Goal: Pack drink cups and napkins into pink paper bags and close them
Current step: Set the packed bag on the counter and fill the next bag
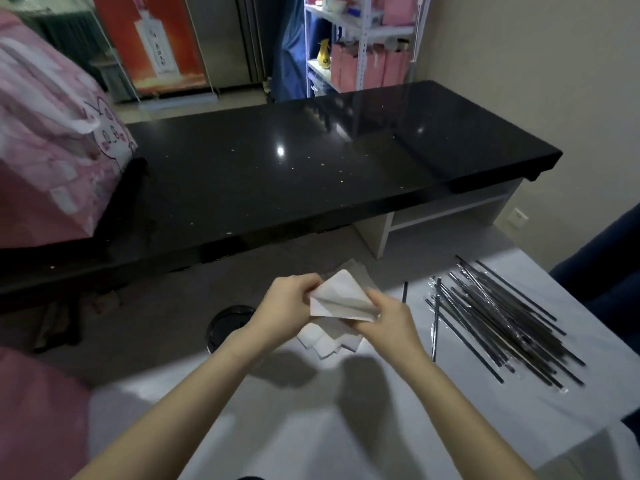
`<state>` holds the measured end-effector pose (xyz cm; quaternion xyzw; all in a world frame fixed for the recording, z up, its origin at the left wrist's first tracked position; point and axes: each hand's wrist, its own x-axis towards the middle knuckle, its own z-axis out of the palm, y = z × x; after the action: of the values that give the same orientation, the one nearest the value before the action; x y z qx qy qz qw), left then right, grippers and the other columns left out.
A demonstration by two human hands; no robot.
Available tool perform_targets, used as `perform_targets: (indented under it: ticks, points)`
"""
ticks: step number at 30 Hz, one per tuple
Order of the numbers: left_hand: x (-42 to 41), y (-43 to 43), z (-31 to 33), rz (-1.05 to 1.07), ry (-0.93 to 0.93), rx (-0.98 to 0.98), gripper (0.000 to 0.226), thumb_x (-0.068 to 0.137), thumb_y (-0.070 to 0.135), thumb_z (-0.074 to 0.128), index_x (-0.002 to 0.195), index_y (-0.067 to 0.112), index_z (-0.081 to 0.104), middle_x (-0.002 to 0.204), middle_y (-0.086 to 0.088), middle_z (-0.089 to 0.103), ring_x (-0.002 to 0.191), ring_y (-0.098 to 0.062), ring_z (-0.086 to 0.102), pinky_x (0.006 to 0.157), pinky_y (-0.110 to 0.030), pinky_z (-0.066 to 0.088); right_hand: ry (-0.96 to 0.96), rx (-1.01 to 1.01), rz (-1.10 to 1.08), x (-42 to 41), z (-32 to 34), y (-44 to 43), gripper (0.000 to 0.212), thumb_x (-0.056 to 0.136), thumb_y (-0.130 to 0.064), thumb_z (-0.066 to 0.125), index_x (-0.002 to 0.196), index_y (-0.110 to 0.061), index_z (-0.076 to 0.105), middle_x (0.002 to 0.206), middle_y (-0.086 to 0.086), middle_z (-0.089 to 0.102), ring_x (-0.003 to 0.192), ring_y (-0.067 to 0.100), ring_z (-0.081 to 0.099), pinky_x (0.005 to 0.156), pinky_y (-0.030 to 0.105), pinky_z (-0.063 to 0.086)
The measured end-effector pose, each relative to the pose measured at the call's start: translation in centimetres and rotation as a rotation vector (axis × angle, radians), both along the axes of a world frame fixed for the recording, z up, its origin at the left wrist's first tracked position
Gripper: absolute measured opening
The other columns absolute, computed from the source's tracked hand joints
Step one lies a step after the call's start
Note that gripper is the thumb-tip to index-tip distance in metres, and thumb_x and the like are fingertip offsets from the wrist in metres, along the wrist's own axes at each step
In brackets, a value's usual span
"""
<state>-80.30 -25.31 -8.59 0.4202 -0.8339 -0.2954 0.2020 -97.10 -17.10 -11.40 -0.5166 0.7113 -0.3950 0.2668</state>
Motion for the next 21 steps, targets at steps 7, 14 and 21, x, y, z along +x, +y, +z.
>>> perform_targets:
  ticks: [7, 14, 21]
  points:
    - [11.1, 2.8, 8.8, 0.179, 0.269, -0.071, 0.023, 0.075, 0.012, 0.077, 0.072, 0.028, 0.061, 0.065, 0.018, 0.062, 0.061, 0.006, 0.055, 0.052, -0.009, 0.037, 0.020, -0.206, 0.344, 8.3, 11.2, -0.8, 0.021, 0.076, -0.020, 0.079, 0.085, -0.035, 0.068, 0.076, -0.013, 0.066, 0.072, 0.002, 0.061, 0.056, 0.017, 0.044]
    - [30.3, 7.8, 12.9, 0.416, 0.347, -0.159, 0.017, 0.075, 0.014, 0.077, 0.081, 0.028, 0.069, 0.077, 0.012, 0.070, 0.067, 0.002, 0.059, 0.062, -0.014, 0.046, 0.030, -0.298, 0.635, 24.8, 15.7, -2.0, 0.026, 0.075, -0.006, 0.078, 0.080, -0.030, 0.068, 0.069, -0.017, 0.066, 0.066, -0.005, 0.059, 0.056, 0.007, 0.040]
    - [48.1, 11.9, 11.7, 0.580, -0.222, -0.246, 0.051, 0.067, 0.029, 0.085, 0.108, 0.046, 0.060, 0.118, 0.022, 0.060, 0.126, -0.009, 0.048, 0.102, -0.035, 0.041, 0.105, -0.384, 0.763, 37.3, 17.7, -1.8, 0.027, 0.074, -0.004, 0.073, 0.086, -0.027, 0.072, 0.075, -0.015, 0.068, 0.072, -0.001, 0.063, 0.060, 0.009, 0.044]
